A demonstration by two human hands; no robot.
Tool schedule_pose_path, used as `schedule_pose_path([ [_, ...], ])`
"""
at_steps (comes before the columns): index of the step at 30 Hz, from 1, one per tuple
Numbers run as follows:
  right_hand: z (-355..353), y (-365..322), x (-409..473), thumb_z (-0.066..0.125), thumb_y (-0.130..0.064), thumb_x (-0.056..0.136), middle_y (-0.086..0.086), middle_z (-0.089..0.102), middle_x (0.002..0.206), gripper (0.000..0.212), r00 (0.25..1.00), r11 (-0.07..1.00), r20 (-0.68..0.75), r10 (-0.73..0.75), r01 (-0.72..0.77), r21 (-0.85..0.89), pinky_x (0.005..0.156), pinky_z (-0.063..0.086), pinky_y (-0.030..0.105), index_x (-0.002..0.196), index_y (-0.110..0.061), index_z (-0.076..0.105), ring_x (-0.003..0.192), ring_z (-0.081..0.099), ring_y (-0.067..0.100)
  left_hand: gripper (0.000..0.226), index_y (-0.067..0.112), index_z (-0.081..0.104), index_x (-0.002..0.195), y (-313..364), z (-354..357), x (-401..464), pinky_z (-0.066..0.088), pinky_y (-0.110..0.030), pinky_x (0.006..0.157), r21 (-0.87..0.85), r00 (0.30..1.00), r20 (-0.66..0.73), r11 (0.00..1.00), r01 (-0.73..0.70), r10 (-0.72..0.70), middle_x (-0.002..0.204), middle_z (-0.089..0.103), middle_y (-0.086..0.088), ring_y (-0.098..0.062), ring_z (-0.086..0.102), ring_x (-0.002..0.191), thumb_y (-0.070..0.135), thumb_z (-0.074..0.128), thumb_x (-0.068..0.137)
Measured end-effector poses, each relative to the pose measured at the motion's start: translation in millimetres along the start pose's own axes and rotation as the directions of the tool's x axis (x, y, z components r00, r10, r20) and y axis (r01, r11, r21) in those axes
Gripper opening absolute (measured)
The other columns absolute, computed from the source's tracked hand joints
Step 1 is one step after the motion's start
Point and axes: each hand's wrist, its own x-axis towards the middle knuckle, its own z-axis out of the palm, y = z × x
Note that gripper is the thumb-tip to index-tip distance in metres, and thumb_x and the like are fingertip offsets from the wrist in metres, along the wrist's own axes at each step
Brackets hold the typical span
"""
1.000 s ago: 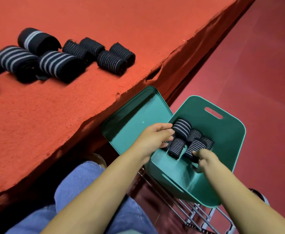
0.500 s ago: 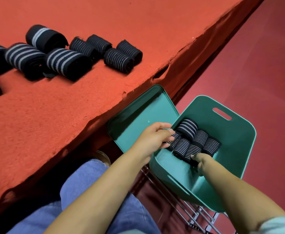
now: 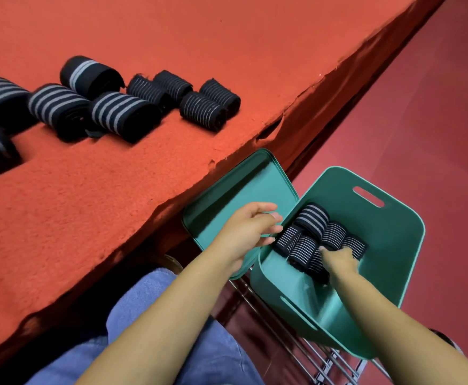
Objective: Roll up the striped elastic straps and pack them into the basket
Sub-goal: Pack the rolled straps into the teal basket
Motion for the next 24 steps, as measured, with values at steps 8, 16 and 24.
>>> schedule_pose_path([
  [8,10,-104,-89,0.064,-0.019,0.090,0.019,0.040,0.140,0.049,0.529,0.526,-0.109,-0.842,0.849,0.053,0.113,0.018,0.037,0.133,-0.005,0.048,0.137,0.030,0.029,0.013,0.017,0.061,0.107,46,-44,-10,0.053,-0.029,0.080,-0.084,0.977,-0.148,0.982,-0.166,0.153,0.106,0.070,-0.005,-0.015,0.068,0.089,0.012,0.057,0.095],
  [16,49,-243,-114,0.058,-0.021,0.094,0.017,0.047,0.138,0.046,0.420,0.414,0.006,-0.908,0.891,0.186,0.110,0.028,0.035,0.136,-0.005,0.047,0.132,0.040,0.029,0.012,0.012,0.062,0.100,98,-119,-13,0.053,-0.027,0.077,-0.194,0.897,-0.376,0.927,-0.321,0.232,0.091,0.072,-0.005,-0.016,0.067,0.084,0.004,0.053,0.096],
  [24,83,-307,-94,0.059,-0.027,0.094,0.016,0.056,0.133,0.046,0.624,0.651,0.185,-0.759,0.737,0.182,0.100,0.042,0.036,0.134,-0.006,0.051,0.122,0.053,0.031,0.018,0.005,0.053,0.112,126,-124,48,0.046,-0.038,0.094,-0.309,0.952,-0.307,0.945,-0.109,0.010,0.108,0.060,-0.018,-0.027,0.060,0.100,0.013,0.057,0.097],
])
